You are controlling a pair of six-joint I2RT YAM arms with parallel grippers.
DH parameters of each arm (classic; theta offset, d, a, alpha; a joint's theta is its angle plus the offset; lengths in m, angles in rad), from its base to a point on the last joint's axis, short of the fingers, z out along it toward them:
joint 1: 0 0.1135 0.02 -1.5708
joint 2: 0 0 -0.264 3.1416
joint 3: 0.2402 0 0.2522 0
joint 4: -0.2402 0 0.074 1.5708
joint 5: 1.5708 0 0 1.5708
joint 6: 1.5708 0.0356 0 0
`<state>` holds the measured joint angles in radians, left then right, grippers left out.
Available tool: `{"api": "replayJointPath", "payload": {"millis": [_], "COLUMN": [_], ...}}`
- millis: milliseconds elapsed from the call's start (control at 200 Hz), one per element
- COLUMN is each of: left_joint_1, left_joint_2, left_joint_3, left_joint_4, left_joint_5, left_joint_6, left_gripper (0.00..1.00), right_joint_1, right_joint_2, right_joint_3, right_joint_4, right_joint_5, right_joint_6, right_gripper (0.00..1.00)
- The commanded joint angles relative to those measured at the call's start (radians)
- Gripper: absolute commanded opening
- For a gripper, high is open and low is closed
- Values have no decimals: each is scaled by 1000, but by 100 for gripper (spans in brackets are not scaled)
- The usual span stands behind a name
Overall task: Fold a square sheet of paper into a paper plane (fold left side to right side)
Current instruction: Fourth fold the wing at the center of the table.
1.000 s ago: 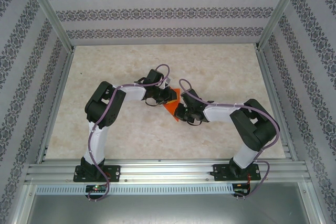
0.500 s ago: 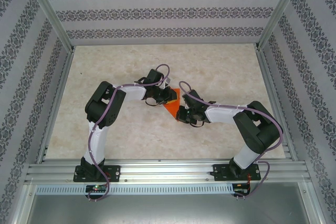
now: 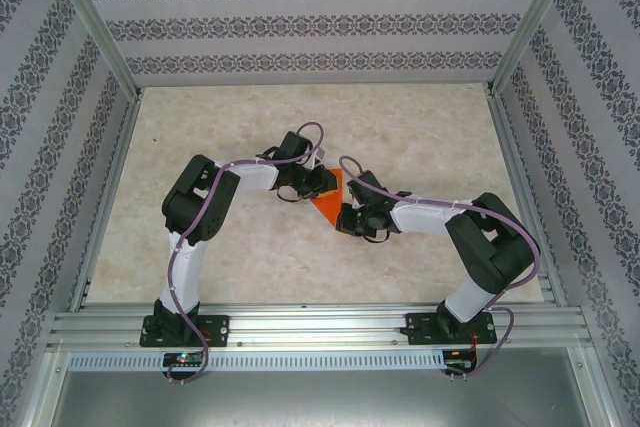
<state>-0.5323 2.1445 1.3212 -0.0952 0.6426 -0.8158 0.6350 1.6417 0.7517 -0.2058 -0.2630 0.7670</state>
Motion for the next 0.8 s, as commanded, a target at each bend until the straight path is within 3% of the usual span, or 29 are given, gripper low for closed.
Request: {"api": "replayJointPath", "payload": {"millis": [0,350,580,794], "left_joint_1": [15,15,16,44], "left_joint_2": [47,30,-37,-142], "left_joint_3": [-1,-1,67,135], "left_joint_4": [-68,-41,-38,-86], "left_joint_5": [-114,-63,42,77], "left_joint_6": [45,19,-13,-6], "left_gripper": [25,27,33,46], "right_joint_1": [28,-4,-121,-200], "right_joint_2": [8,-122,-284,-295], "right_joint_3": [-55,-71,-71,-79], "right_joint_4": [-249,-193,-134,30], "right_joint_5": [-33,-48,-48,-138], "right_joint_6": [-21,-23,-100,-148], "right_gripper": [3,6,24,42]}}
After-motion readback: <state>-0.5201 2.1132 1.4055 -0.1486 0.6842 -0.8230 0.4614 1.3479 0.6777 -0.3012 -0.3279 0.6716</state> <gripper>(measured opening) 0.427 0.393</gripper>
